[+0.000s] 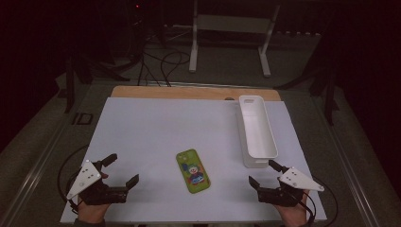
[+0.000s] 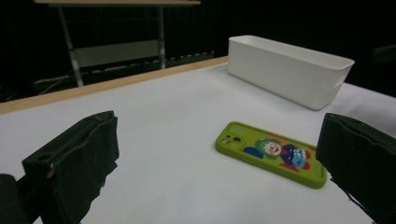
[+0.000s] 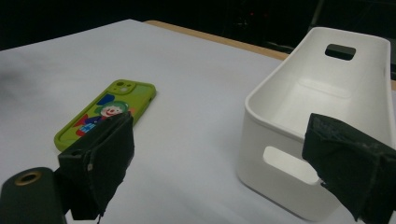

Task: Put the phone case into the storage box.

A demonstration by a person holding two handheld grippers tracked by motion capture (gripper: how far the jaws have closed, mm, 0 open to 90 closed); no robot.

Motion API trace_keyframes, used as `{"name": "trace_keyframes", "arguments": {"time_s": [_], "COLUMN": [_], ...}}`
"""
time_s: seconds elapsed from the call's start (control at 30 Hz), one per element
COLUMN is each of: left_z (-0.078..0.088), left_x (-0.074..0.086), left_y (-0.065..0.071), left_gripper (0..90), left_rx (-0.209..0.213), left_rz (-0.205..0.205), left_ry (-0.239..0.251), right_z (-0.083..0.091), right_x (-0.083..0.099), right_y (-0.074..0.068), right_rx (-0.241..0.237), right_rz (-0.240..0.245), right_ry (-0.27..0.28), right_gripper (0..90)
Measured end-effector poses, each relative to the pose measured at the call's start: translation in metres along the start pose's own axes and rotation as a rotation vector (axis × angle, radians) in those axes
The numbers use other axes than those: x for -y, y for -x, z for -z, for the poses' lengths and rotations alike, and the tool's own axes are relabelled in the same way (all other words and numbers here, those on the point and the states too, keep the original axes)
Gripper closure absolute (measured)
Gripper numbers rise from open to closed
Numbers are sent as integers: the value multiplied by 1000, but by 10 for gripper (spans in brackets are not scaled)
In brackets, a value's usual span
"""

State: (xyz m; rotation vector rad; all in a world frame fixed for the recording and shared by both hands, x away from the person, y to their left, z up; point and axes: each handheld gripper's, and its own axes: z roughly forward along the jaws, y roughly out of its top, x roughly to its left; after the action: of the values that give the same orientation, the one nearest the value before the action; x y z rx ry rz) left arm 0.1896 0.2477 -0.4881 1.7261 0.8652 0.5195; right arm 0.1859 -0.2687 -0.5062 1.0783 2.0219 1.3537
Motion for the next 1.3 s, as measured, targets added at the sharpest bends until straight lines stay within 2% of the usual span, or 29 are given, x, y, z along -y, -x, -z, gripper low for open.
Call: {"name": "trace_keyframes", "arguments": {"time_s": [0.2,0.43,0.67,0.93,1.07,1.3], "left_z": [-2,-2,-2,-1,0,-3], "left_x": [2,3,2,2,2,0], "left_y": [-3,-3,-1,1,0,3], "left_gripper": [0,0,0,0,0,0], "left_rx": [7,-6,-38,-61,-51,-55], "left_rz": [3,0,-11,-8,8,-8], "left_ry": [-7,-11,-17,-10,-17,-27], "right_z": [-2,-4,-4,-8,-11,-14], "right_x": [-1,-3,-7,-14,-19,-24], "right_y": [0,-1,-3,-7,-8,-11], "right_rx": [2,1,4,11,12,13], "right_rz": [-4,-17,-24,-16,-13,-8], "right_ry": [-10,-14,-20,-66,-73,-91], "right_gripper": [86,86,86,87,86,76]}}
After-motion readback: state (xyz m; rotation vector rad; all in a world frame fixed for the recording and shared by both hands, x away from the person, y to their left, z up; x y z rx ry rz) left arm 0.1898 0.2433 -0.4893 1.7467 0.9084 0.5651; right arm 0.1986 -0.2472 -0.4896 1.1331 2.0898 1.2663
